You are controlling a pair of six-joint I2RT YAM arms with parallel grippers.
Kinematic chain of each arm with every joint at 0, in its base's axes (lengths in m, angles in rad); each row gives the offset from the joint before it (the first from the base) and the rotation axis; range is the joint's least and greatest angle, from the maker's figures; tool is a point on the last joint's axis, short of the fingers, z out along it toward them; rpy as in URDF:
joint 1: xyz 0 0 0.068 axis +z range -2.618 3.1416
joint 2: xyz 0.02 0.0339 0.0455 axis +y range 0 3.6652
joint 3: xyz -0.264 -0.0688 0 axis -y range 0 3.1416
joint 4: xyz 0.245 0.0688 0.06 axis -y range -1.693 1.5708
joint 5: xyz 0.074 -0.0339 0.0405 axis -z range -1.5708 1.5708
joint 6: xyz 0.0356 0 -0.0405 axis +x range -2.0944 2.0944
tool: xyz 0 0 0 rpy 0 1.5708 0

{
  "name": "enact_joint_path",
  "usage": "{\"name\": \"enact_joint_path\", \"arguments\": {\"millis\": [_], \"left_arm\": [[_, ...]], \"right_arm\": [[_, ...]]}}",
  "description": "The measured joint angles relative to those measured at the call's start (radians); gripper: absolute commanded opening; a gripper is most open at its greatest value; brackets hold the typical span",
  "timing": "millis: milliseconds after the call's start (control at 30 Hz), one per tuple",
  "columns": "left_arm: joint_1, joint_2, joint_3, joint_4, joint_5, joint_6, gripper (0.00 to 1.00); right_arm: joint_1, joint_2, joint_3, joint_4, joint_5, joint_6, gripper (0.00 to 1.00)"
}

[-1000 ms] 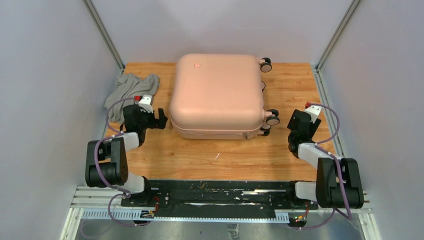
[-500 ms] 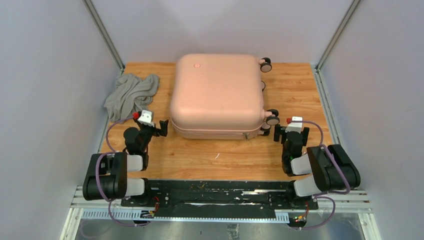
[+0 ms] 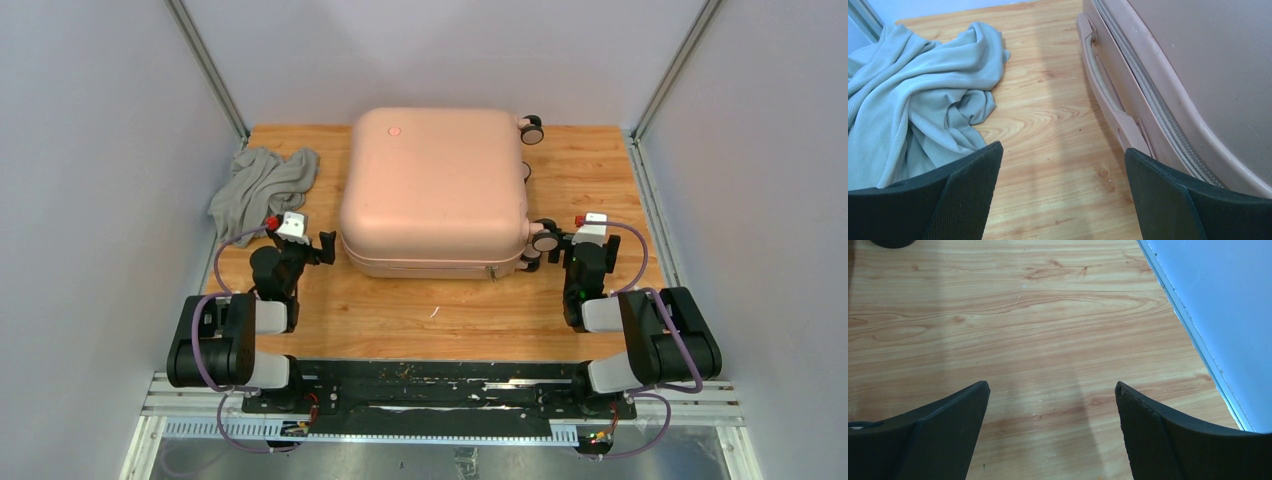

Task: Pack the luggage
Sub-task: Reset both arms

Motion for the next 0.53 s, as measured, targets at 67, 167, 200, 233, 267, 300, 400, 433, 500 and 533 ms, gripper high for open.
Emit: {"name": "enact_joint_path", "arguments": {"millis": [67,167,200,233,267,300,400,433,500,533], "left_arm": [[-0.001,0.0,0.0,-0.012,-0.002,0.0,1.0],[-0.001,0.0,0.0,-0.015,-0.003,0.0,1.0],[-0.001,0.0,0.0,-0.016,-0.004,0.0,1.0],[-0.001,0.0,0.0,-0.018,-0.004,0.0,1.0],[-0.001,0.0,0.0,-0.019,-0.005,0.0,1.0],[-0.001,0.0,0.0,-0.02,-0.005,0.0,1.0],[-0.002,0.0,0.0,-0.024,-0.006,0.0,1.0],[-0.004,0.0,0.0,-0.026,-0.009,0.001,1.0],[-0.009,0.0,0.0,-0.035,-0.013,0.002,1.0],[-0.011,0.0,0.0,-0.04,-0.014,0.002,1.0]], "right_arm": [[0.0,0.0,0.0,-0.004,0.0,0.0,1.0],[0.0,0.0,0.0,-0.01,0.0,0.0,1.0],[0.0,0.0,0.0,-0.013,0.0,0.0,1.0],[0.0,0.0,0.0,-0.015,0.0,0.0,1.0],[0.0,0.0,0.0,-0.017,0.0,0.0,1.0],[0.0,0.0,0.0,-0.019,0.0,0.0,1.0],[0.0,0.0,0.0,-0.021,0.0,0.0,1.0],[0.0,0.0,0.0,-0.022,0.0,0.0,1.0],[0.0,0.0,0.0,-0.025,0.0,0.0,1.0],[0.0,0.0,0.0,-0.026,0.0,0.0,1.0]]}}
